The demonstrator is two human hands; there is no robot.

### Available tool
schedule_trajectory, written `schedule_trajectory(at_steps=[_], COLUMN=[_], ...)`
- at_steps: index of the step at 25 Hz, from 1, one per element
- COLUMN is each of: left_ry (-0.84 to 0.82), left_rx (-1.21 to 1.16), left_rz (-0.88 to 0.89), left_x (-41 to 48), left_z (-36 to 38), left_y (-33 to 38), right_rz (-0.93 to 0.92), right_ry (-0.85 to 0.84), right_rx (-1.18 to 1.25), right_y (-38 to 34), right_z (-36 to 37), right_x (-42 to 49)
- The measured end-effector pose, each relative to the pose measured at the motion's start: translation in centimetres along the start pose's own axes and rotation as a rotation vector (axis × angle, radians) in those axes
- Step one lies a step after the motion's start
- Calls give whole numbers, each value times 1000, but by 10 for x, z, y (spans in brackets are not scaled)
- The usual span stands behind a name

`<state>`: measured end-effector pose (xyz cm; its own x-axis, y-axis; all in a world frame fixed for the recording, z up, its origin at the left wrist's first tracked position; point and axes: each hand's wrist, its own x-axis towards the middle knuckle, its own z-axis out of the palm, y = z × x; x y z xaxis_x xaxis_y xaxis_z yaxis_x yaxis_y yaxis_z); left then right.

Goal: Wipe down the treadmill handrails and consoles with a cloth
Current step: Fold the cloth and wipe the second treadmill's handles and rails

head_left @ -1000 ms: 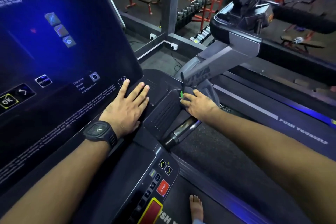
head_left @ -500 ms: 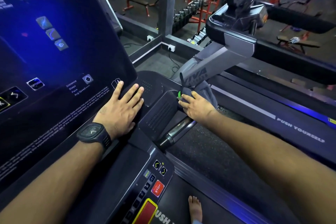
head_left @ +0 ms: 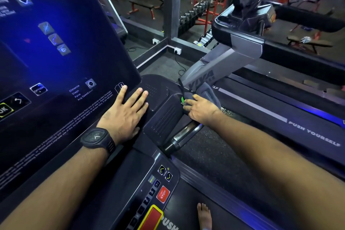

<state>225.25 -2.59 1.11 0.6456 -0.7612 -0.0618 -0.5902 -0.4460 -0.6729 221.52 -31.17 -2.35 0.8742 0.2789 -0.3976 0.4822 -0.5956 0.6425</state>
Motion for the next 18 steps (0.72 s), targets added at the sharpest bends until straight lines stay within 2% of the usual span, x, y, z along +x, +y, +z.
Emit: schedule_trajectory(at_steps=[3, 7, 12, 16, 18], left_ry=[-5, -2, 3, 13, 18], left_rx=[-8, -27, -45, -55, -52], left_rz=[4, 8, 8, 8, 12], left_x=[0, 0, 1, 0, 0], left_z=[0, 0, -2, 0, 1], left_y=[-1, -1, -1, -1, -1], right_rz=[141, 69, 358, 294, 442], right_ry=[71, 48, 320, 443, 421], right_rx=[208, 246, 801, 843, 911], right_y=[-11, -2, -13, -16, -6], right_z=[-2, 5, -13, -7, -4], right_x=[11, 10, 33, 48, 54])
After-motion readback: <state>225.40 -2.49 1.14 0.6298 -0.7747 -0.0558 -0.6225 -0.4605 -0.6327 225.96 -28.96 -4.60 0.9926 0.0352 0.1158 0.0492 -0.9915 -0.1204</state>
